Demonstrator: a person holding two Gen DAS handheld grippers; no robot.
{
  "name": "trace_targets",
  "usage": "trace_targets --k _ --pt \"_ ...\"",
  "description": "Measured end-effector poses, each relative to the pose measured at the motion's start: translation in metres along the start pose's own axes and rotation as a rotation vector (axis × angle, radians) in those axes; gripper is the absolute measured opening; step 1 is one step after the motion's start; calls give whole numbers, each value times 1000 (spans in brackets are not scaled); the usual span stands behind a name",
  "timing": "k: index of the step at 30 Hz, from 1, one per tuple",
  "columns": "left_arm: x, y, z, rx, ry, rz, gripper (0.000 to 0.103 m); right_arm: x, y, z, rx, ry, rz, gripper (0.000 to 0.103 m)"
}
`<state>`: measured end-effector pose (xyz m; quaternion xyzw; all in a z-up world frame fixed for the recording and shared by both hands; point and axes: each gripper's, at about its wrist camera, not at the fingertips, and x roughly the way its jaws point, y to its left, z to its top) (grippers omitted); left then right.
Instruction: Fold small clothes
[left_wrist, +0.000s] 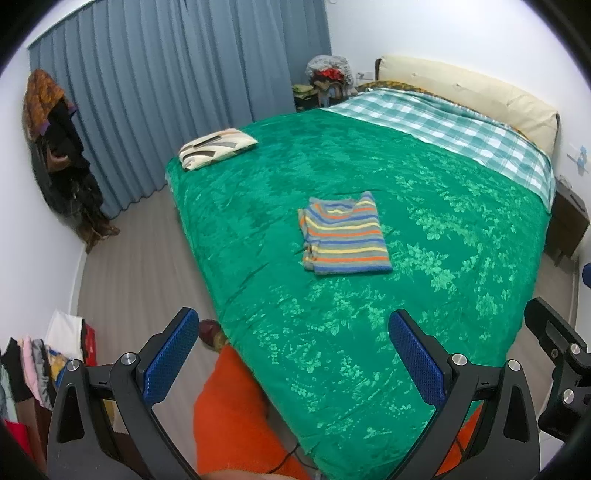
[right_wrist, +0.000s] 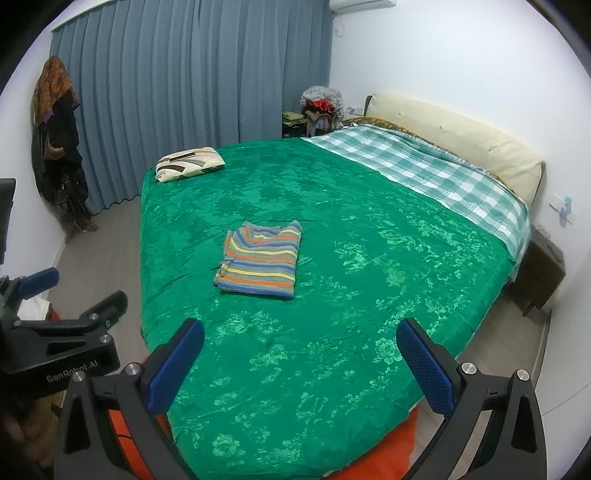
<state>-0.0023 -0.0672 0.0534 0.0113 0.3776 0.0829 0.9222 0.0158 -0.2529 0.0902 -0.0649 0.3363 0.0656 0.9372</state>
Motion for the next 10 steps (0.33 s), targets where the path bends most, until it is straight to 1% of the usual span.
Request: trace_targets --k 6,10 --pt "2 -4 1 0 6 -42 102 2 -4 -1 12 6 -1 103" --pt "-1 -8 1 14 -8 -42 102 4 -7 -1 17 7 -5 103"
